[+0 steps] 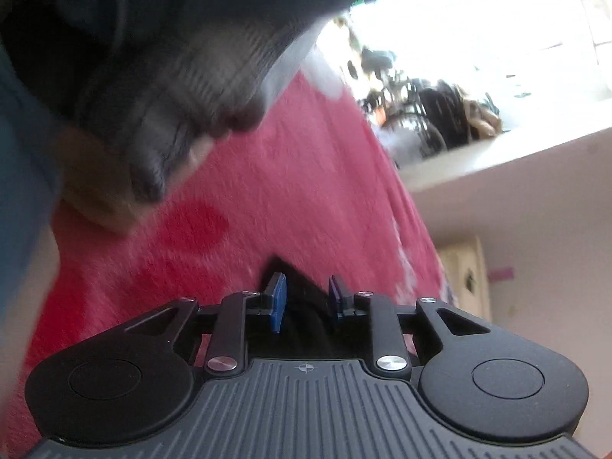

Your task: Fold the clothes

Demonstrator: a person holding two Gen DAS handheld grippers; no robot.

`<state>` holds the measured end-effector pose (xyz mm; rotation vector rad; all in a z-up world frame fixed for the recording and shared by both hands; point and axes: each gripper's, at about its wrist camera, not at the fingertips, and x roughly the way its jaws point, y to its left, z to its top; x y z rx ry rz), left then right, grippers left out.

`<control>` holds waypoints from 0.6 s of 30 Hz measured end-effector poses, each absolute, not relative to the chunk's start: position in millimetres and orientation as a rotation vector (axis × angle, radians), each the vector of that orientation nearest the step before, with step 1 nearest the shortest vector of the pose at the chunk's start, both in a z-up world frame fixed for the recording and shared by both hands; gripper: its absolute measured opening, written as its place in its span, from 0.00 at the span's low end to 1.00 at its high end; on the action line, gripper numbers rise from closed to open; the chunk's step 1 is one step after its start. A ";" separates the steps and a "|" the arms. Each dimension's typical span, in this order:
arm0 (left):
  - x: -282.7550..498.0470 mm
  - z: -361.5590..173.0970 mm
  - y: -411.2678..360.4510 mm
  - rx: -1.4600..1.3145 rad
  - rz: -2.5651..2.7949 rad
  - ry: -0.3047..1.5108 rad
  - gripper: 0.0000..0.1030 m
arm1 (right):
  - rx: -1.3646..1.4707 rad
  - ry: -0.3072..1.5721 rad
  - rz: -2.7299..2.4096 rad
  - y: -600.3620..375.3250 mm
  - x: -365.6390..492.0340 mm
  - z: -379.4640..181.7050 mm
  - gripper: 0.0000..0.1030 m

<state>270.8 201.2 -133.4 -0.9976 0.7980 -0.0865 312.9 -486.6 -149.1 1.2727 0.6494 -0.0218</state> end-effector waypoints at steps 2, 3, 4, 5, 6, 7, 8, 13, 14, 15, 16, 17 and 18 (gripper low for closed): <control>269.2 -126.8 198.4 -0.965 -0.062 0.787 0.27 | 1.261 0.626 -0.014 -486.8 310.5 -146.6 0.46; 268.3 -122.9 196.1 -0.942 -0.060 0.785 0.27 | 1.237 0.613 -0.004 -485.3 308.3 -143.4 0.46; 267.2 -117.6 193.0 -0.910 -0.060 0.784 0.27 | 1.194 0.620 0.044 -479.0 305.8 -137.5 0.46; 266.1 -112.0 188.8 -0.872 -0.073 0.784 0.27 | 1.148 0.628 0.093 -472.5 303.2 -131.4 0.46; 265.1 -105.6 182.1 -0.817 -0.088 0.789 0.27 | 1.086 0.660 0.151 -462.2 300.9 -124.5 0.45; 262.9 -97.8 172.7 -0.743 -0.108 0.793 0.28 | 0.998 0.701 0.214 -448.1 298.2 -116.8 0.44; 258.8 -92.5 162.5 -0.670 -0.131 0.803 0.30 | 0.888 0.736 0.270 -430.2 293.7 -108.3 0.43; 230.5 -74.9 110.5 -0.297 -0.240 0.852 0.32 | 0.154 0.751 0.432 -318.0 268.9 -81.8 0.35; 222.8 -75.6 102.6 -0.241 -0.261 0.864 0.32 | 0.001 0.741 0.458 -294.5 264.1 -77.2 0.35; 217.3 -77.0 92.2 -0.198 -0.274 0.878 0.32 | -0.091 0.730 0.489 -278.2 262.3 -76.6 0.34; 211.4 -78.7 85.2 -0.162 -0.290 0.894 0.32 | -0.180 0.718 0.520 -262.4 260.7 -76.2 0.34; 205.3 -79.9 82.8 -0.140 -0.299 0.904 0.32 | -0.255 0.705 0.543 -248.6 258.4 -77.7 0.34; 199.3 -81.2 80.7 -0.119 -0.308 0.913 0.32 | -0.321 0.699 0.570 -235.5 258.2 -78.4 0.34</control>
